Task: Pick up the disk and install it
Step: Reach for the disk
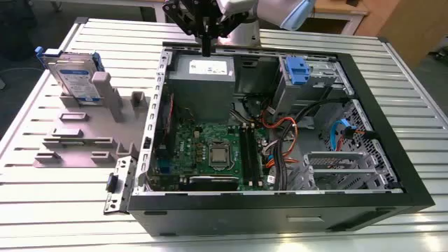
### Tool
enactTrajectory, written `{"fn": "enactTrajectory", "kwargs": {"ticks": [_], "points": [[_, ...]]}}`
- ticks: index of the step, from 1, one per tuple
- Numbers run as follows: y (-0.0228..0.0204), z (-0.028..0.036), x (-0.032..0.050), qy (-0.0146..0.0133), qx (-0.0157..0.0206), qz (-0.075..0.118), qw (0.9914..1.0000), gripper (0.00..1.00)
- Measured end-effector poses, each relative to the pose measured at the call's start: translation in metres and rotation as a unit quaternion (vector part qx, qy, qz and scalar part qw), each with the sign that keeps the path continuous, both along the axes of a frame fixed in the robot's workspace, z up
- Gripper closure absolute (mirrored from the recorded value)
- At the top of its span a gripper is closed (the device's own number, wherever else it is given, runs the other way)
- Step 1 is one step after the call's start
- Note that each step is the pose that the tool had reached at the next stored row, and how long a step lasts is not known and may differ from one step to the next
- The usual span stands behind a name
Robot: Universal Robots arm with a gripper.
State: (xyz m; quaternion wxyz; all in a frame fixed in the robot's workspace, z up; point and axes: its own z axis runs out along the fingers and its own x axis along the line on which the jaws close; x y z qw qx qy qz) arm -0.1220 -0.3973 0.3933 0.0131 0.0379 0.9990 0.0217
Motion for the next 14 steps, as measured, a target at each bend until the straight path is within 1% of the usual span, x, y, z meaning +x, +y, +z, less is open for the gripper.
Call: {"fn": "enactTrajectory", "kwargs": {"ticks": [10,14], "points": [[0.0001,0.0000,-0.0001,0.0000,0.0000,0.000,1.00000,0.89],[0.0001,0.0000,-0.0017,0.0000,0.0000,0.000,1.00000,0.89]]}}
